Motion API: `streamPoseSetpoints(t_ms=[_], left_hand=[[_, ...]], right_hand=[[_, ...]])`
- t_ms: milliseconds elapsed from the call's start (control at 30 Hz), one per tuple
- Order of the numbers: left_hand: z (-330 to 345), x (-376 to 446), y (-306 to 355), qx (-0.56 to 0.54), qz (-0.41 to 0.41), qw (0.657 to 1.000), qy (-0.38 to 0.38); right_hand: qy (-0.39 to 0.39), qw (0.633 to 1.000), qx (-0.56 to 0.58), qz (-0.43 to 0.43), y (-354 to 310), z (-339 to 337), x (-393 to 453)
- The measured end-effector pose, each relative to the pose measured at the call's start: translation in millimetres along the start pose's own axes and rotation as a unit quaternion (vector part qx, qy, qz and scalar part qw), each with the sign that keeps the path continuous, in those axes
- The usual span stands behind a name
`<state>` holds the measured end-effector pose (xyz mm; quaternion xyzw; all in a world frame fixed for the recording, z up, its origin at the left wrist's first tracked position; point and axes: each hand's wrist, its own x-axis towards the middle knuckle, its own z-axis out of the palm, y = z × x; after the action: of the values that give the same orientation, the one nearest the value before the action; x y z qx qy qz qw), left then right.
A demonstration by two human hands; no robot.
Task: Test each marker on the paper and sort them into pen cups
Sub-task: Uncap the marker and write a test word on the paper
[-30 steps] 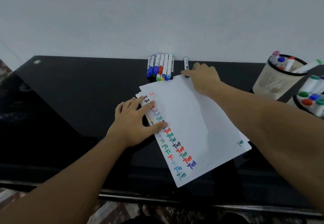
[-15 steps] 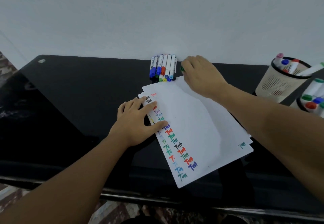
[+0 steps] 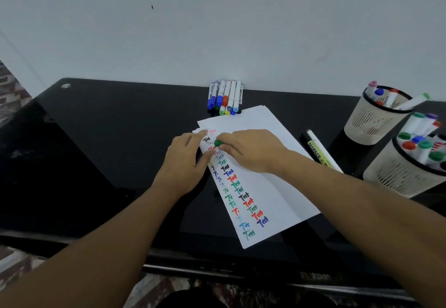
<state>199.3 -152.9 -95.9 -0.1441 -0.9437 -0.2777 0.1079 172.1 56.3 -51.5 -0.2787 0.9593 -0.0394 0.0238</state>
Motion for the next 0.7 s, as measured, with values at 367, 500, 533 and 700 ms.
streamPoseSetpoints(t_ms=[367,500,533,700], left_hand=[[5,-3,-7,0.022,0.133,0.988,0.074],[7,-2,-10,0.028,0.149,0.986,0.072],[7,-2,-11,0.027,0.149,0.986,0.071],[6,-2,-12,0.018,0.045,0.995,0.093]], right_hand=[[-0.004,0.999,-0.035,0.019,-5,-1,-5],[-0.023,0.999,-0.019,0.012,-9,-5,-2],[-0.028,0.999,-0.014,0.014,-10,-6,-1],[0.012,0.990,0.130,0.060,-11,-6,-11]])
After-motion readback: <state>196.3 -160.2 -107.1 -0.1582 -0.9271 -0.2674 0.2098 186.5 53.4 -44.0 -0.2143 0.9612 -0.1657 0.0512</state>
